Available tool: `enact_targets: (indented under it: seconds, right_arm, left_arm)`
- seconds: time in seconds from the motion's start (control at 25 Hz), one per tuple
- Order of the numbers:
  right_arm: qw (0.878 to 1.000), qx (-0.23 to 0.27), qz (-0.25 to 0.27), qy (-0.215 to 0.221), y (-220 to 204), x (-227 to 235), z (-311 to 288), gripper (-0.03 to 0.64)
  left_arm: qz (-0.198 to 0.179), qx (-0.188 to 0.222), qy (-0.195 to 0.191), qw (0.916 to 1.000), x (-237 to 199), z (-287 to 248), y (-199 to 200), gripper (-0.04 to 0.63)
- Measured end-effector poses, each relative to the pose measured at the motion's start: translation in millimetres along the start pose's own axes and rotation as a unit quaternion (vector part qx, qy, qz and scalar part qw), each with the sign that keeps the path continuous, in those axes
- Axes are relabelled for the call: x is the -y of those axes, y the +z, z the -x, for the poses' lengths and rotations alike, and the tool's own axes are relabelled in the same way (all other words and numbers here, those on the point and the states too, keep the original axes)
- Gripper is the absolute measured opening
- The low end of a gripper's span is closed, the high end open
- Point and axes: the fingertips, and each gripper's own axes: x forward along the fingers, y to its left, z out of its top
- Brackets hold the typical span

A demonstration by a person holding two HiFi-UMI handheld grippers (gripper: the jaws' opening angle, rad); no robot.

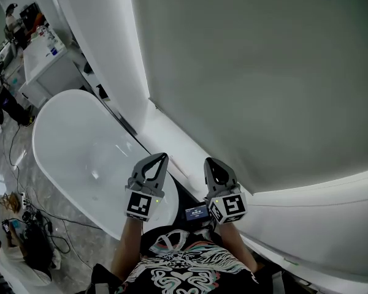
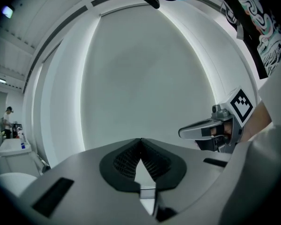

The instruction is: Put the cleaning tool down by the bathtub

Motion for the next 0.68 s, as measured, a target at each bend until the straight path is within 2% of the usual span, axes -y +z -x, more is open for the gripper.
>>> enact_targets:
  seconds: [0.08,0.28,0.52,0.68]
  right_arm:
    - [1.000,0.002,0.003,0.001,2.8,-0.6,-1.2,0.026]
    - [1.000,-0.001,0.007,-0.001,5.5,1.7,-4.0,0.028]
    - [1.000,-0.005,0.007,-0.003,-1.0,-0.1,-6.9,0.026]
    - [1.000,-0.007,0.008,-0.004,-3.7,1.4,-6.3,0.028]
  left_arm:
    - [0.022,0.008,0.008,0.9997,-6.0,1.2,-0.8,0.016]
    - [0.045,0.019,0.017,0.9987,-12.3,5.3,-3.8,0.015]
    - [0.043,-0.014,0.009,0.9990,-13.5,8.0,-22.9,0.017]
    - [0.048,0.018,0.005,0.9987,-9.8,1.7,-17.3,0.015]
